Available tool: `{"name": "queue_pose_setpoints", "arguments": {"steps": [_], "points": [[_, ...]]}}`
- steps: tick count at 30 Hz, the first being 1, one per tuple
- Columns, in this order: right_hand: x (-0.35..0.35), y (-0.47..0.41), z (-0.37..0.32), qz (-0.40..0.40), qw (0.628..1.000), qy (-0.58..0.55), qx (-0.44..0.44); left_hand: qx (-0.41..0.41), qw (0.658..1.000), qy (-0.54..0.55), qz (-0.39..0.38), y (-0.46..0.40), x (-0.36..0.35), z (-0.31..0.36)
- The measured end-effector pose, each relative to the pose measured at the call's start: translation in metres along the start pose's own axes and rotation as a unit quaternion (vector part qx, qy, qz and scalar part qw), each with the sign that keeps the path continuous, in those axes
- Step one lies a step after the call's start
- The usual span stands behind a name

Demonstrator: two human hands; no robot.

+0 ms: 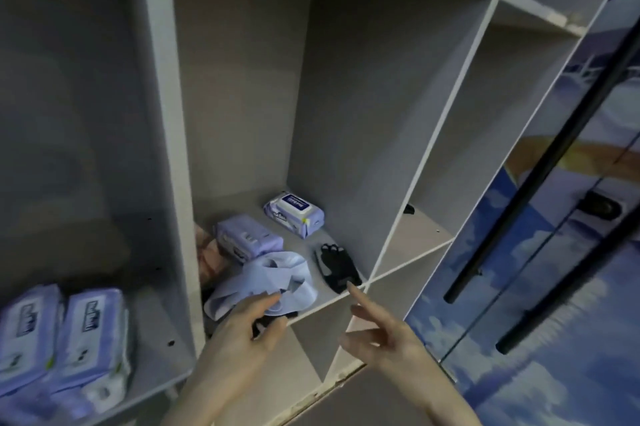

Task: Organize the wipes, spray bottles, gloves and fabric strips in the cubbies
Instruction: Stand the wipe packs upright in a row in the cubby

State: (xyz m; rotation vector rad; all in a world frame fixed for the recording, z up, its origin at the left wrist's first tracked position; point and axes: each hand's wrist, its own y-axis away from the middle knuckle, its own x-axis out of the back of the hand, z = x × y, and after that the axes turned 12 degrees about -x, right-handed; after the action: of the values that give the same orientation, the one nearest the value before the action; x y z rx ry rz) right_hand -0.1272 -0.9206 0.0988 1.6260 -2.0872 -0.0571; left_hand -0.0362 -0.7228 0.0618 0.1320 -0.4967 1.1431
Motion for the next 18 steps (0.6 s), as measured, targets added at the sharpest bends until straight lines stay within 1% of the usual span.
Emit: {"name": "queue_pose_setpoints", "arguments": {"steps": [3,6,11,13,16,18], "points": [[0.028,-0.016,0.018,-0.020,1.000,0.010,-0.015,0.029,0.999,-0.008,0.032,-0.015,-0.026,-0.001],[0.037,-0.044,0.024,-0.032,0.999,0.022,-0.018,0.046,0.998,-0.023,0.046,-0.030,-0.032,-0.004],[0.026,-0.107,0.021,-0.088,0.996,0.018,-0.017,0.077,0.994,-0.036,0.076,-0.071,-0.027,-0.021],[0.017,-0.135,0.016,-0.105,0.994,0.017,-0.021,0.080,0.993,-0.045,0.072,-0.086,-0.021,-0.027],[0.000,-0.178,0.007,-0.144,0.989,0.024,-0.021,0.091,0.989,-0.018,0.115,-0.104,-0.012,-0.038],[-0.012,-0.207,0.006,-0.153,0.987,0.043,-0.018,0.094,0.985,0.012,0.144,-0.120,-0.007,-0.044]]}}
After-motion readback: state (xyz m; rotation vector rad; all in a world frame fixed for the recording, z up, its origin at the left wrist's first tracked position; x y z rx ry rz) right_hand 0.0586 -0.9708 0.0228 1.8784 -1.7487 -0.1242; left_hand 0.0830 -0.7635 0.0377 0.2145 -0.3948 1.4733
